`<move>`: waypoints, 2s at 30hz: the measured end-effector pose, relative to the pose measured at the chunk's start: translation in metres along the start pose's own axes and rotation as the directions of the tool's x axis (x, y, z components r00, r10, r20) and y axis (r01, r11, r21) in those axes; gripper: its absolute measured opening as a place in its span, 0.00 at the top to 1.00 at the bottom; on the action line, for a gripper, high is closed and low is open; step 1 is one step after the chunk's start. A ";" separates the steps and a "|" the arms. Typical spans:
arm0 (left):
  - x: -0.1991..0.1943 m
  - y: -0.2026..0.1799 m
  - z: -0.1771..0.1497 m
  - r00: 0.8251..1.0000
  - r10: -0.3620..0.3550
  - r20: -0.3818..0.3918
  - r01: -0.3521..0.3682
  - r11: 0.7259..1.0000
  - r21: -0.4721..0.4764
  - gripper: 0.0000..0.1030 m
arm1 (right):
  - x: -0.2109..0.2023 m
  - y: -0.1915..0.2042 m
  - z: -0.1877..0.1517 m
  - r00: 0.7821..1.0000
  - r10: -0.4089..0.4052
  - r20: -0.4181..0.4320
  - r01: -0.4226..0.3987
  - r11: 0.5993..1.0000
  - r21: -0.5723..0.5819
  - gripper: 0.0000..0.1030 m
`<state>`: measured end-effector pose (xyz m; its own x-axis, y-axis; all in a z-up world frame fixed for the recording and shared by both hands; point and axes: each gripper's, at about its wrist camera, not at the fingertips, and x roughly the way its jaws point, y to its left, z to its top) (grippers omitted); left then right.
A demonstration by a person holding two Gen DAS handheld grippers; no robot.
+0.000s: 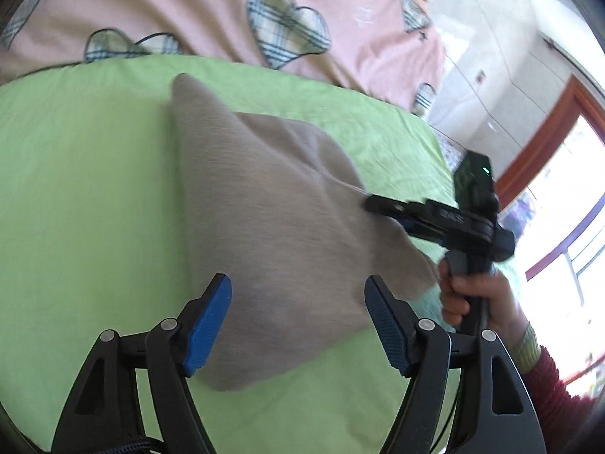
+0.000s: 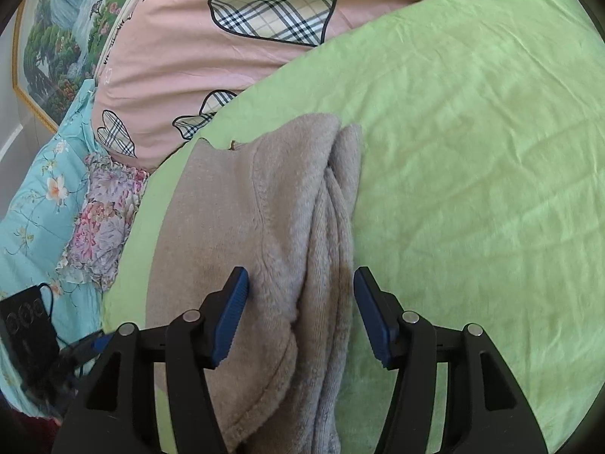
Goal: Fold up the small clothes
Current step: 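Lift the sweater edge with both grippers and fold it over the body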
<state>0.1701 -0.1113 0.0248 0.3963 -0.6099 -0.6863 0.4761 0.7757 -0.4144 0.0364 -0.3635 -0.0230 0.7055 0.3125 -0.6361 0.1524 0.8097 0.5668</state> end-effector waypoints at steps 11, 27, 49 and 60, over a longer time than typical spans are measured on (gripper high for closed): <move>0.050 0.055 0.032 0.995 -0.046 -0.085 0.032 0.986 -0.163 0.23 | 0.018 -0.006 0.006 0.998 0.056 -0.041 -0.054 0.997 0.049 0.35; 0.053 0.072 0.031 0.991 -0.122 -0.056 0.111 0.979 -0.171 0.55 | 0.047 0.039 0.008 0.992 0.041 -0.123 -0.046 0.998 -0.041 0.62; -0.094 0.158 -0.080 1.000 0.019 -0.005 -0.020 0.964 -0.264 0.43 | 0.110 0.159 -0.098 0.949 0.230 -0.217 -0.251 0.966 -0.070 0.62; -0.106 0.200 -0.075 0.999 -0.017 0.032 0.028 0.921 -0.390 0.23 | 0.094 0.155 -0.079 0.980 0.128 -0.152 -0.141 0.987 -0.073 0.42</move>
<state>0.1646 0.1206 -0.0303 0.4130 -0.6275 -0.6600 0.1435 0.7605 -0.6333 0.0713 -0.1694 -0.0364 0.6058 0.4856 -0.6302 0.0006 0.7918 0.6108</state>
